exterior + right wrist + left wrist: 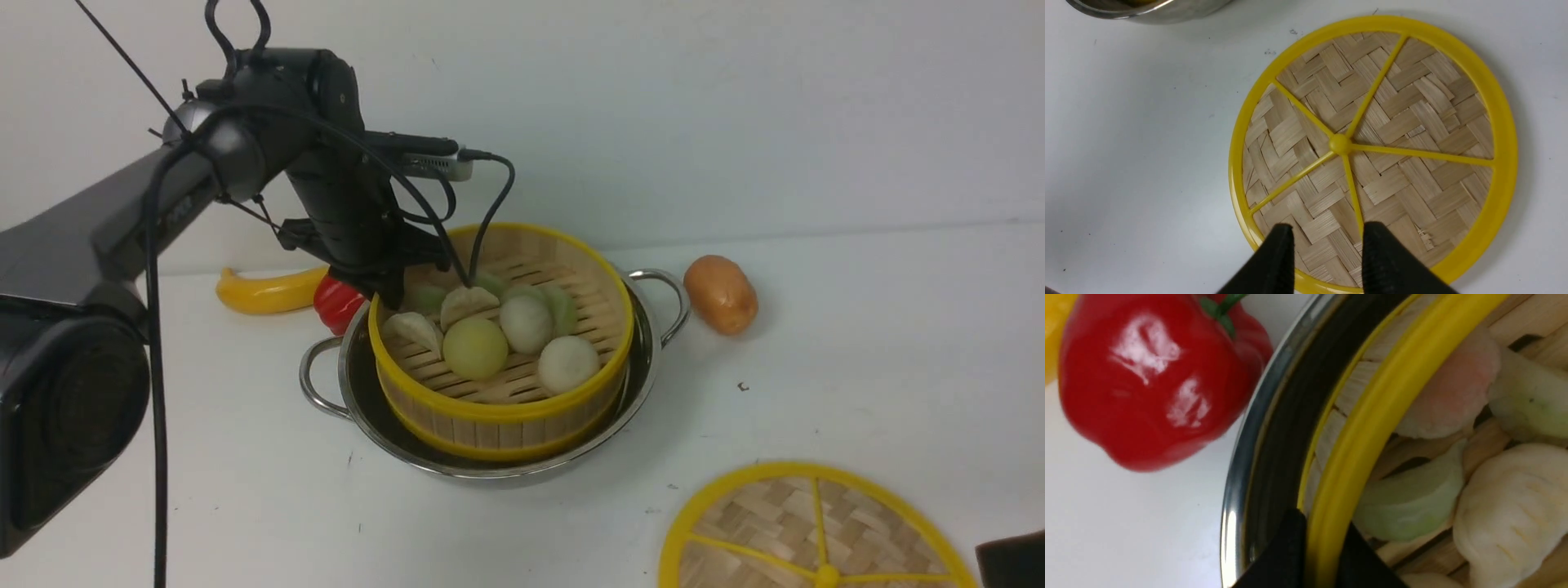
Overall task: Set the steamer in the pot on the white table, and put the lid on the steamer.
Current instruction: 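Place the bamboo steamer basket with dumplings into the steel pot with the left gripper, then move the gripper down to the bamboo steamer lid and grasp its center knob, then place the bamboo steamer lid onto the steamer basket in the pot with the right gripper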
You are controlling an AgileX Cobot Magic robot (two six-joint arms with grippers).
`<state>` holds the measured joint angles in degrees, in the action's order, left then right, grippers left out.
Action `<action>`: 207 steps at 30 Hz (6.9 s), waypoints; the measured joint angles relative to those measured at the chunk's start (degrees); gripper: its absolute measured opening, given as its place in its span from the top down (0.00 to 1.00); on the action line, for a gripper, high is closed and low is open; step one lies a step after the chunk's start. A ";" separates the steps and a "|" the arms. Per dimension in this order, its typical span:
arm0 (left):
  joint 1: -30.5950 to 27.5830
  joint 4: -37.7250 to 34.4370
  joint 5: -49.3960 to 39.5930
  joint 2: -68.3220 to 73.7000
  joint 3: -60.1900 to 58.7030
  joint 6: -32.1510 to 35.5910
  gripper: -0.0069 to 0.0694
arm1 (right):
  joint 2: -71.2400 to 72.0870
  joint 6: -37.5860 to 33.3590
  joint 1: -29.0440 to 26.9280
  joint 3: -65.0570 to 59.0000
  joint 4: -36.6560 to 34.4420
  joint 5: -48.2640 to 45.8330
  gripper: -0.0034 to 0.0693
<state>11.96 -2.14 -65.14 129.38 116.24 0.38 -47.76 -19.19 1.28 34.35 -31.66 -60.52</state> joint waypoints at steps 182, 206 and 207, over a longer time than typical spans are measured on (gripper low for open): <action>0.09 1.05 6.09 -109.15 -80.52 -4.56 0.50 | -85.97 9.04 37.80 91.51 30.04 -0.42 0.76; 0.09 1.05 5.98 -109.15 -80.52 -4.56 0.50 | -86.81 9.00 37.80 91.78 31.14 1.60 0.76; 0.09 1.05 5.85 -109.15 -80.52 -4.56 0.50 | -86.94 9.00 37.80 91.83 31.19 1.65 0.75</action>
<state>12.04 -1.09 -59.28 20.23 35.72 -4.18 -134.71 -10.19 39.08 126.18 -0.47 -58.87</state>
